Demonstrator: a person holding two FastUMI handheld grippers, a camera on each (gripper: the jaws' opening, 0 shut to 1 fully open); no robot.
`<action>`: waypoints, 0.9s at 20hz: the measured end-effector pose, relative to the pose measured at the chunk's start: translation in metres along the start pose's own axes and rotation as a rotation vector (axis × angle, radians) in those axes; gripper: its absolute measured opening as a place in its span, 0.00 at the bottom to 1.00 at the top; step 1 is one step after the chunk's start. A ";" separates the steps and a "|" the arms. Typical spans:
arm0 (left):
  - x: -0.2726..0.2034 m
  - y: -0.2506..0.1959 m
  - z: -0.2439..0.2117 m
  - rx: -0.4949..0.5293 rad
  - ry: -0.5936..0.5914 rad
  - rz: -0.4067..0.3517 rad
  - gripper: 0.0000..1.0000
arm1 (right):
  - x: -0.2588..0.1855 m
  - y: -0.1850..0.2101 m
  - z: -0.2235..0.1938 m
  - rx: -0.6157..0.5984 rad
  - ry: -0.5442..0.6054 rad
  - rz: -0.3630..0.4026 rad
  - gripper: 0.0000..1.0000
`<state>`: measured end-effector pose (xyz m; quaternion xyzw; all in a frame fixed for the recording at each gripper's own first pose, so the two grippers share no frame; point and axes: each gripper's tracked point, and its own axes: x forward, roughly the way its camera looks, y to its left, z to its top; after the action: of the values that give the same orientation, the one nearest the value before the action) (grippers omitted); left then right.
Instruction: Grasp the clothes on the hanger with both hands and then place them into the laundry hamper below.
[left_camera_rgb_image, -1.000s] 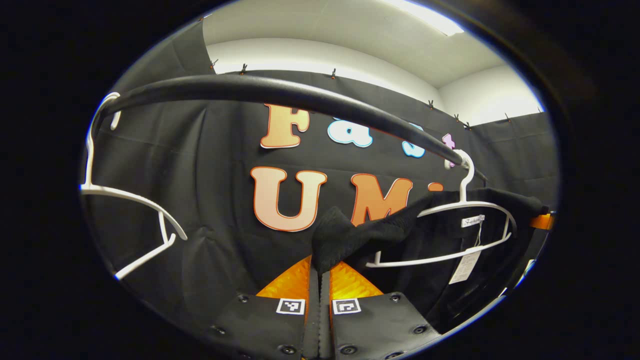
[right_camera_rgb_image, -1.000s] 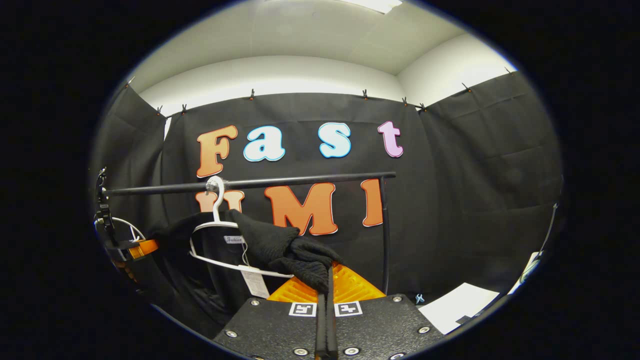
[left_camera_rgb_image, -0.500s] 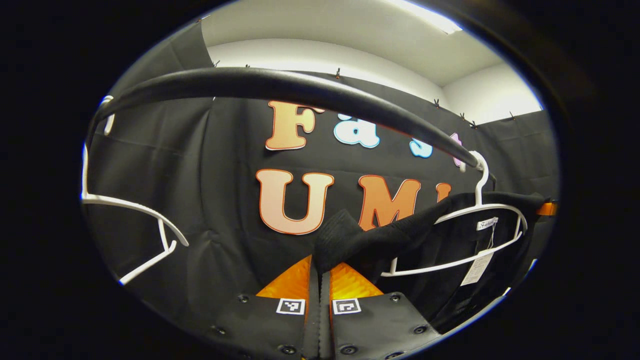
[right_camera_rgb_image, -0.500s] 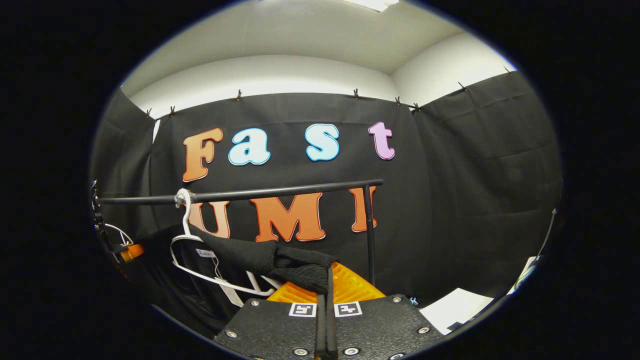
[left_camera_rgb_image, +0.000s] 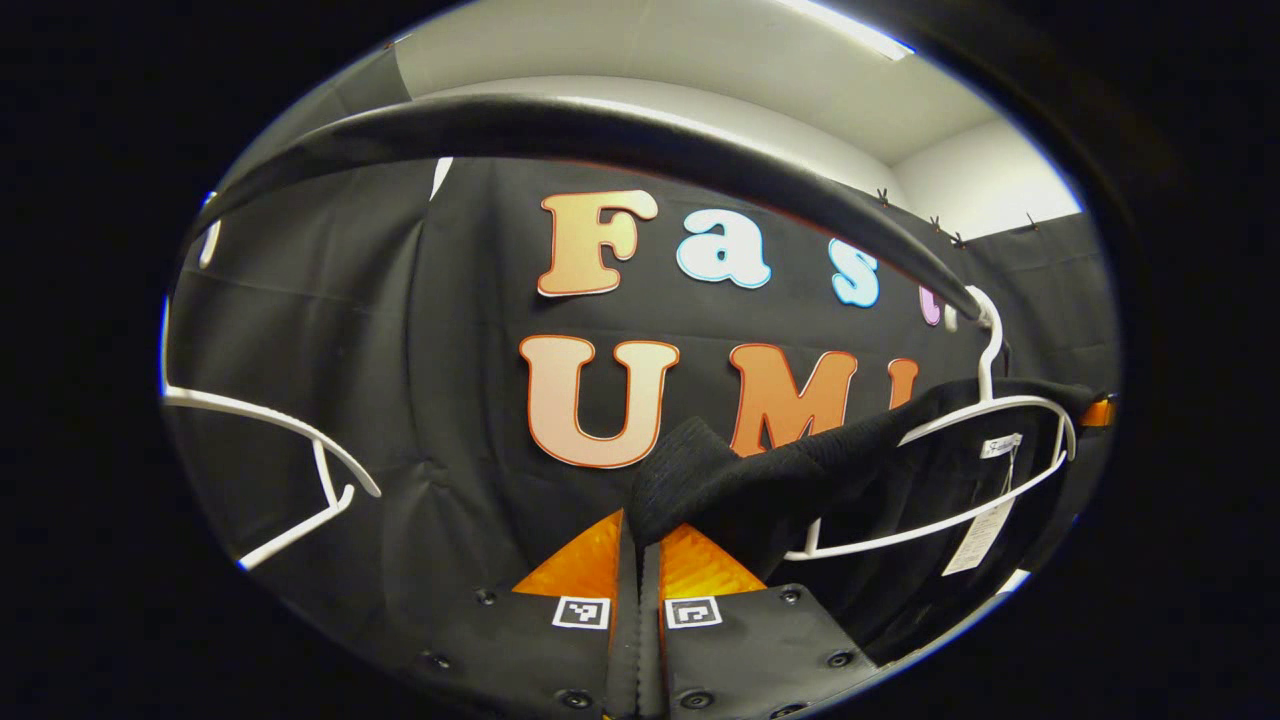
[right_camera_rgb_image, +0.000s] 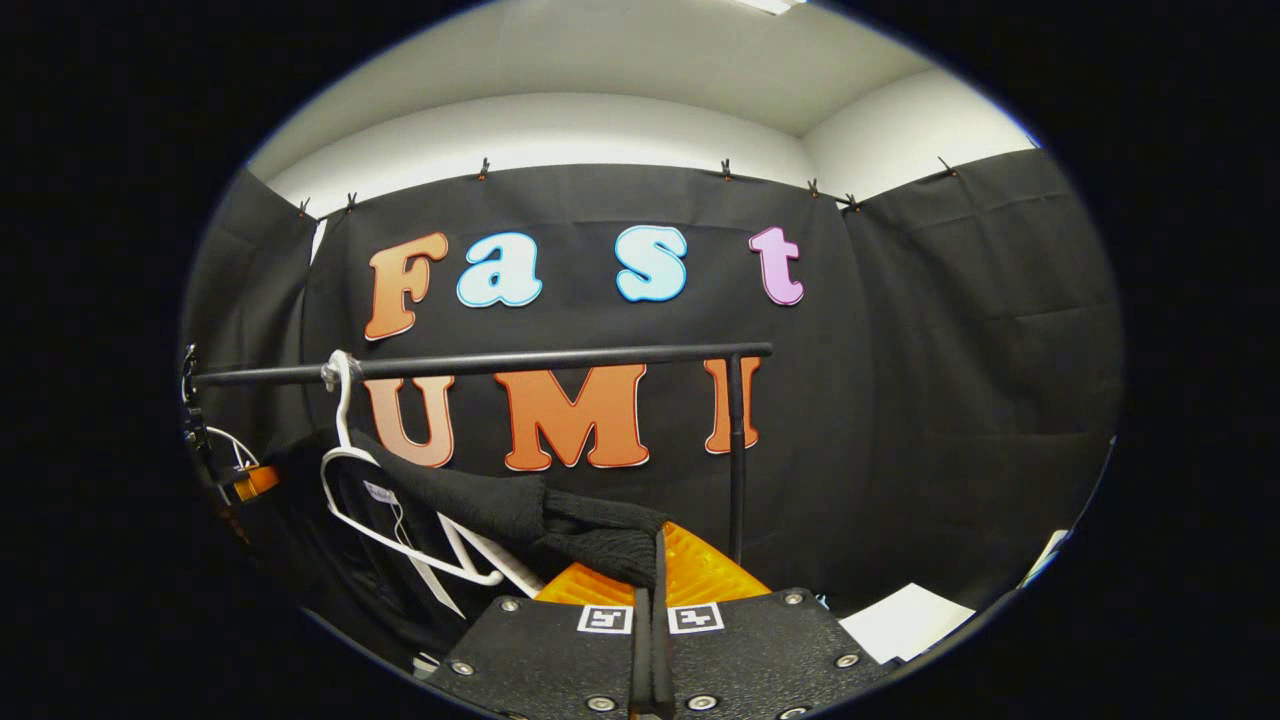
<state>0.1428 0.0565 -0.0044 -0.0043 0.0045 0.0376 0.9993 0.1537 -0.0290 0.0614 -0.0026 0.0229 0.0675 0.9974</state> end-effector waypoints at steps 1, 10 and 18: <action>0.003 0.000 -0.002 0.008 -0.001 0.009 0.06 | 0.006 0.000 -0.004 -0.001 0.006 0.012 0.00; 0.017 0.011 -0.029 0.007 0.040 0.066 0.08 | 0.056 0.012 -0.042 0.118 0.042 0.196 0.00; 0.020 0.020 -0.067 -0.002 0.102 0.104 0.06 | 0.088 0.016 -0.099 0.192 0.126 0.230 0.00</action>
<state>0.1607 0.0774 -0.0712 -0.0068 0.0555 0.0893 0.9944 0.2347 -0.0025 -0.0418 0.0912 0.0918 0.1783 0.9754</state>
